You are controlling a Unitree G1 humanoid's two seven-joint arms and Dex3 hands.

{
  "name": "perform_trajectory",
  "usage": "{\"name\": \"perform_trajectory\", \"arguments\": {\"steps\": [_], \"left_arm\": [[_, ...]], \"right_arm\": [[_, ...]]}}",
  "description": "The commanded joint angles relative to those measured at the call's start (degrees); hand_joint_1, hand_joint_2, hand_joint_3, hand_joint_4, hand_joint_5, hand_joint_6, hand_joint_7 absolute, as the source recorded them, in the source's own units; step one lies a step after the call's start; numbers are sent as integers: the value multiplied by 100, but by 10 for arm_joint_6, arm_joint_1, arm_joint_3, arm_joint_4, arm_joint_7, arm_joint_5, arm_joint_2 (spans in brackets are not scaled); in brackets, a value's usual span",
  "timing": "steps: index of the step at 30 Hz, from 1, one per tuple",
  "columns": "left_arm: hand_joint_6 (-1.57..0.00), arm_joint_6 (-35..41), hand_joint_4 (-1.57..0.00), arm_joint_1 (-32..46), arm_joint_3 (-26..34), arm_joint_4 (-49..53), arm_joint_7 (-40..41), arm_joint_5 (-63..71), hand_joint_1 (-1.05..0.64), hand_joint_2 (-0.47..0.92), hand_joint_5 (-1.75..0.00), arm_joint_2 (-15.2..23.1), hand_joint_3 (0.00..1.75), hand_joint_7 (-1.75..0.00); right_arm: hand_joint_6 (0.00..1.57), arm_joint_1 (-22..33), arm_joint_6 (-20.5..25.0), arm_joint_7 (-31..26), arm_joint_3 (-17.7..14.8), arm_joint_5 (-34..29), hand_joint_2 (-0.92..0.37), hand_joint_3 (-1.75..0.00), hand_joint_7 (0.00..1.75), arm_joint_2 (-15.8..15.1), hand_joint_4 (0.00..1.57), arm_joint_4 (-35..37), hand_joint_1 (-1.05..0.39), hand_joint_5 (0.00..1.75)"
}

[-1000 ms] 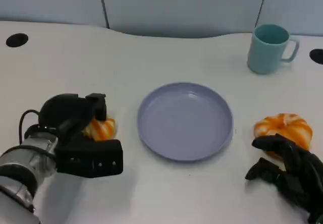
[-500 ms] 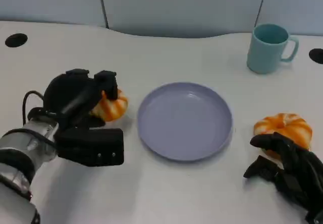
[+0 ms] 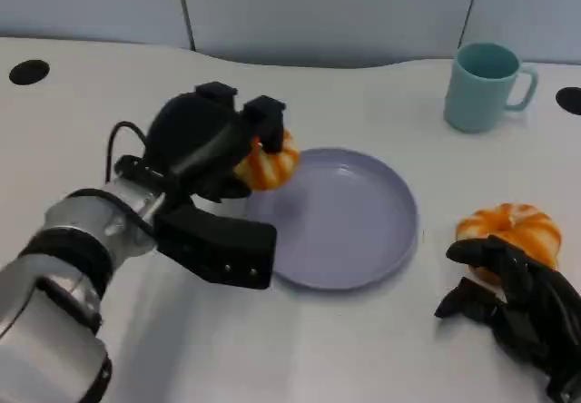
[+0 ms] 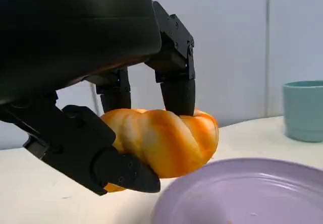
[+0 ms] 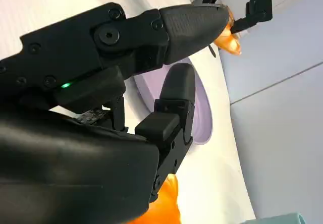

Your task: Grasp the bread from the table and place it into the plate.

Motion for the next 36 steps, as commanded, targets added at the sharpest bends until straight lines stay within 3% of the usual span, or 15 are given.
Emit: {"name": "perform_trajectory", "arguments": {"steps": [1,5,10,18,21,22,26,29,30,34,35,36], "left_arm": [[-71,-20,-92,-27,-12,-8,34,14,-15,68,-175,-9,67,-175],[-70,-40,-92,-30,-15,-5,36,16,-20,66,-175,-27,80,-175],[-75,-46,-95,-31,-23,-1,35,18,-21,63,-175,-50,80,-175],[-74,-50,-95,-30,-15,8,-31,4,-25,64,-175,-70,82,-175],[-76,-47,-94,-29,-15,10,-46,3,-23,58,-175,-75,98,-173],[-79,-46,-93,-29,-14,11,-51,2,-22,57,-175,-76,97,-162],[-79,-42,-90,-30,-13,11,-67,2,-23,58,-175,-76,97,-153],[-80,-42,-83,-29,-10,12,-81,0,-24,65,-173,-76,82,-137],[-82,-42,-84,-27,-5,12,-89,-6,-23,65,-159,-76,79,-126],[-77,-44,-78,-16,8,15,-113,-24,-26,88,-104,-76,28,-65],[-74,-45,-76,-14,11,16,-128,-29,-26,90,-100,-76,24,-58],[-68,-43,-67,-15,13,17,-148,-34,-26,91,-110,-76,24,-46]], "right_arm": [[65,14,18,-12,4,-7,-92,-23,97,0,64,0,-44,142],[63,15,18,-11,7,-8,-92,-25,98,2,64,-3,-43,142],[63,16,16,-13,11,-11,-92,-24,100,2,64,-5,-44,141],[62,17,2,-13,12,-12,-92,-26,102,5,63,-1,-44,141],[62,19,3,-13,13,-10,-92,-26,102,6,62,-4,-45,141],[61,19,3,-11,13,-9,-92,-26,102,6,62,-4,-45,141],[61,19,6,-9,13,-6,-92,-26,102,6,61,-4,-44,141],[62,19,2,-8,13,-6,-92,-25,102,6,62,-2,-44,142],[61,19,-1,-7,13,-7,-92,-26,102,6,62,-2,-44,142],[61,19,-4,-6,15,-10,-92,-27,102,4,61,-1,-44,143],[61,19,-5,-6,15,-10,-92,-27,102,4,61,-1,-44,143],[61,19,-5,-6,15,-10,-92,-27,102,4,61,-2,-44,144]]}}
